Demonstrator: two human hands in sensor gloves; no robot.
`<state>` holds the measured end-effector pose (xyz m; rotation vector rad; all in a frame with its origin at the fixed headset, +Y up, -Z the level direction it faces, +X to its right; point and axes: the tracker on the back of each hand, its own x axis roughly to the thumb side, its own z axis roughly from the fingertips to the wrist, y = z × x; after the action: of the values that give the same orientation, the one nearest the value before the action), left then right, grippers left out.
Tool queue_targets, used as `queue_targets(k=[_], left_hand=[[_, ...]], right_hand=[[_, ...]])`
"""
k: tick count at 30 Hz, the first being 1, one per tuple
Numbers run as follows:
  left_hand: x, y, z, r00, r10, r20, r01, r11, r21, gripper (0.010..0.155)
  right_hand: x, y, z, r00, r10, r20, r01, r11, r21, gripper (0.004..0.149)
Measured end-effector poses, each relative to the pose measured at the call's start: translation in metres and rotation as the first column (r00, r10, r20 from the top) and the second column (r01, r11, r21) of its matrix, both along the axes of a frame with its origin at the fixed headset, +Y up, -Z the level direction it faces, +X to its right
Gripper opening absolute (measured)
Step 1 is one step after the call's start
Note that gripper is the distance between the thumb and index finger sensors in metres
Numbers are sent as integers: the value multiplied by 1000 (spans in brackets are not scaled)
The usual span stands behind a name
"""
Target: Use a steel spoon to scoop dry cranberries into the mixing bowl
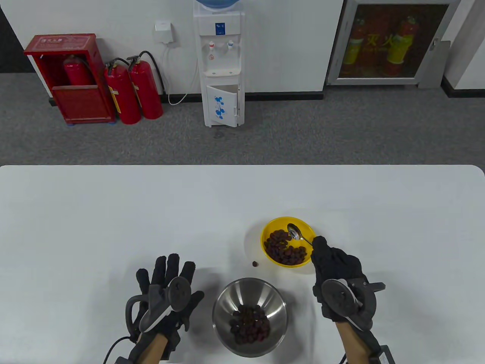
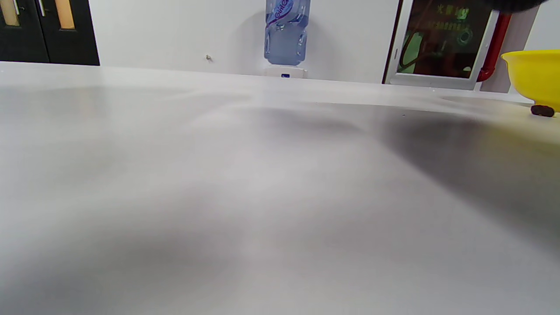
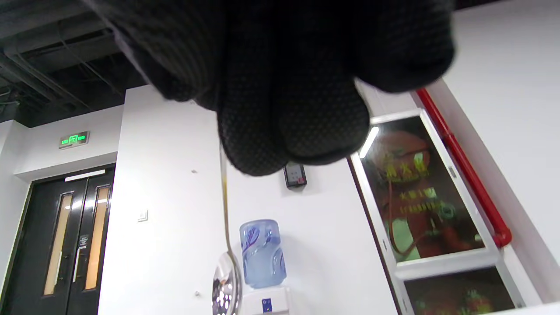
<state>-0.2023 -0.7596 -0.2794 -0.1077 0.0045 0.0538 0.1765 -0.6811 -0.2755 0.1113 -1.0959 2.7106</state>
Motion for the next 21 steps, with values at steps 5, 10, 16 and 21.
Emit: queue_targets(k=[5,10,16,21], left_hand=[[0,0,0,1000,1,2,-2,1000,4,78],[0,0,0,1000,-1,1,1,1000,7,78],[0,1,1,1000,-4,-2,4,1000,5,78],[0,1,0,1000,-3,-2,3,1000,8,78]], right_hand=[[-5,-18,3,979,194,60,-196,980,24,42],[0,-27,1,978,198,72,-198,980,-1,42],[2,-36,-2,965,243,100,-238,969,-59,41],[4,-30,-7,969,201,144,-167,962,-216,41]])
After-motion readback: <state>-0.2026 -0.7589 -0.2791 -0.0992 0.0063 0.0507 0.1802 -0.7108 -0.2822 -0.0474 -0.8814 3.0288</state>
